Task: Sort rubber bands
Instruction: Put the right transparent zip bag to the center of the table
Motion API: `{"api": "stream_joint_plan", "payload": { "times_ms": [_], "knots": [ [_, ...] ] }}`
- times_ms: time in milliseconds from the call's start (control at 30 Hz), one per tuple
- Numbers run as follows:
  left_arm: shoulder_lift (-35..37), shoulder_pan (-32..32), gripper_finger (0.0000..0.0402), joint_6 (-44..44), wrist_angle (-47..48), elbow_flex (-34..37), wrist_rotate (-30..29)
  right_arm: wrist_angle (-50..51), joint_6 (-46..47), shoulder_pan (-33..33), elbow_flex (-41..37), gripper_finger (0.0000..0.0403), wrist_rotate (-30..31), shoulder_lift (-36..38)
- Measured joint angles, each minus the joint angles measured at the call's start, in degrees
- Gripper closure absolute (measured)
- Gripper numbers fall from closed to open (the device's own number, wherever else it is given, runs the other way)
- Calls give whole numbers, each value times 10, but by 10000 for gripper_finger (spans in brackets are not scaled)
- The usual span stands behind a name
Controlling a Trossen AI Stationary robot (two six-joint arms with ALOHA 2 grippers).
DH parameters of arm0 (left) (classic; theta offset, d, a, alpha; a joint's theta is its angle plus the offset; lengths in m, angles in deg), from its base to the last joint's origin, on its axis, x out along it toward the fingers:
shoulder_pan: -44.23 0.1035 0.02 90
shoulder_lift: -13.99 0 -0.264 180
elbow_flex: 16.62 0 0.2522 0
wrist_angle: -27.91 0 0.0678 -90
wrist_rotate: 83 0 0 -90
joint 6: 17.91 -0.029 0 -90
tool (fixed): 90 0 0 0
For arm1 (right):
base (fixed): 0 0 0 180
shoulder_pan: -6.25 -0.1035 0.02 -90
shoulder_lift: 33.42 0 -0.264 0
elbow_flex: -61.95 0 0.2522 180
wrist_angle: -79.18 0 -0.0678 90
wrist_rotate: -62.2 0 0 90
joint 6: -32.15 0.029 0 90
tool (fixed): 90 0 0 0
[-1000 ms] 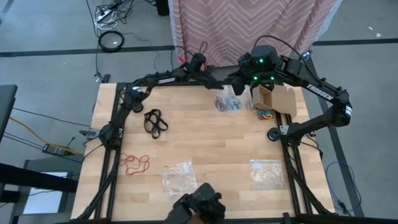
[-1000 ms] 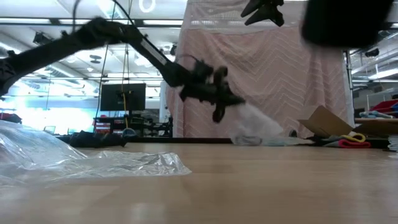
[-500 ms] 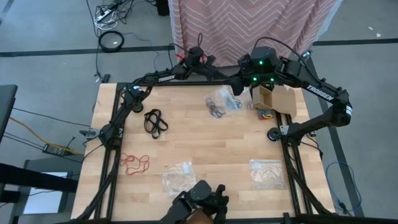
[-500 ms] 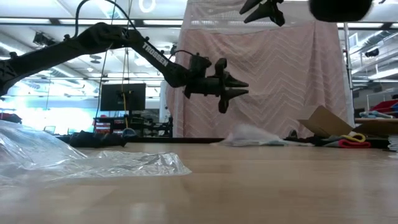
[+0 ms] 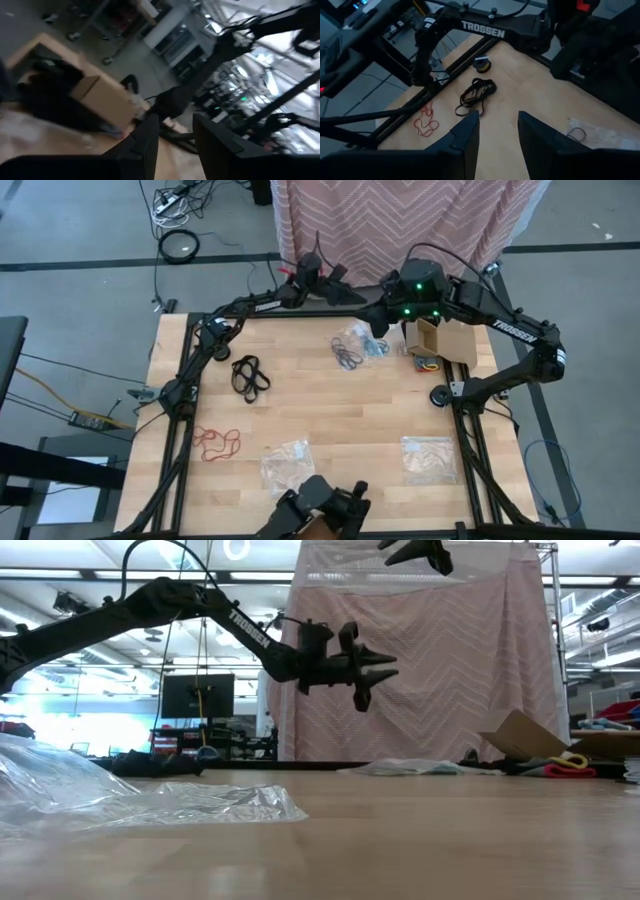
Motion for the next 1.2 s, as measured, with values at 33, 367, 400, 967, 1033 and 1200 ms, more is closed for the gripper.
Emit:
{"api": "stream_joint_plan", "payload": {
  "times_ms": [33, 367, 400, 967, 1033, 1200],
  "knots": [
    [0, 0, 273, 21, -21, 0, 7, 0, -1, 0, 0, 280, 2, 0],
    [6, 10, 281, 163, -183, -1, 26, 0, -18, -7, 0, 280, 2, 0],
    [10, 12, 283, 163, -178, -2, 27, 0, -20, -7, 0, 280, 1, 0],
    [22, 17, 348, 13, 72, -204, 94, -119, -27, 0, 0, 280, -56, 6],
    [52, 23, 350, -46, 127, -182, 83, -125, -27, 1, 0, 280, -59, 10],
    [125, 46, 351, -328, 500, -180, -17, -135, -22, 6, 0, 280, -59, 25]
  ]
}}
